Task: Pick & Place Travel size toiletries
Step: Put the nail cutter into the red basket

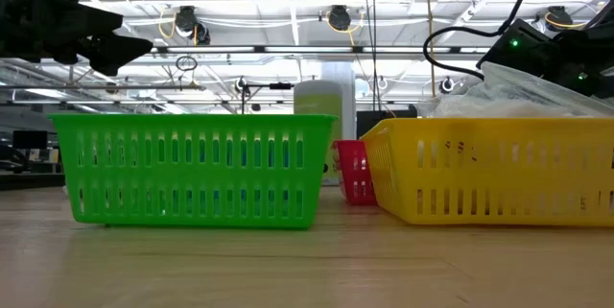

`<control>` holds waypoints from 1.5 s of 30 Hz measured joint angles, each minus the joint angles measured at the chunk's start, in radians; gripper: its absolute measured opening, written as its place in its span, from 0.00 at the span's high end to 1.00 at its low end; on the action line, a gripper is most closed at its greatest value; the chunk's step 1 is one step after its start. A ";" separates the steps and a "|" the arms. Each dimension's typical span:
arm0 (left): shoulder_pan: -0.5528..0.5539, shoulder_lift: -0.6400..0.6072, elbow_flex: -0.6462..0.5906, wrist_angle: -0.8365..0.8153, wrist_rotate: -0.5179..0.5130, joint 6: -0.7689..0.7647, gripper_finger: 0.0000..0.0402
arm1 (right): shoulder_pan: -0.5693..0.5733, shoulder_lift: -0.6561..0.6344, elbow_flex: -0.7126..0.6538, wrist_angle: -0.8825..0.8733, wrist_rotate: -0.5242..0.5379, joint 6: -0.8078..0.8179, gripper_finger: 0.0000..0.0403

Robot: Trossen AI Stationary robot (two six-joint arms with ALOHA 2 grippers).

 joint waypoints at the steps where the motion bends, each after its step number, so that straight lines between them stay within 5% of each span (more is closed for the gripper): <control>1: 0.000 0.000 0.000 0.000 0.000 0.000 0.14 | 0.000 0.000 0.000 0.005 0.000 0.000 0.57; 18: 0.000 0.000 0.000 0.000 0.000 0.000 0.14 | 0.001 0.001 -0.001 0.034 -0.008 -0.001 0.88; 45: 0.000 0.000 0.000 0.000 0.000 0.000 0.14 | 0.000 0.001 -0.002 0.107 0.006 -0.027 0.88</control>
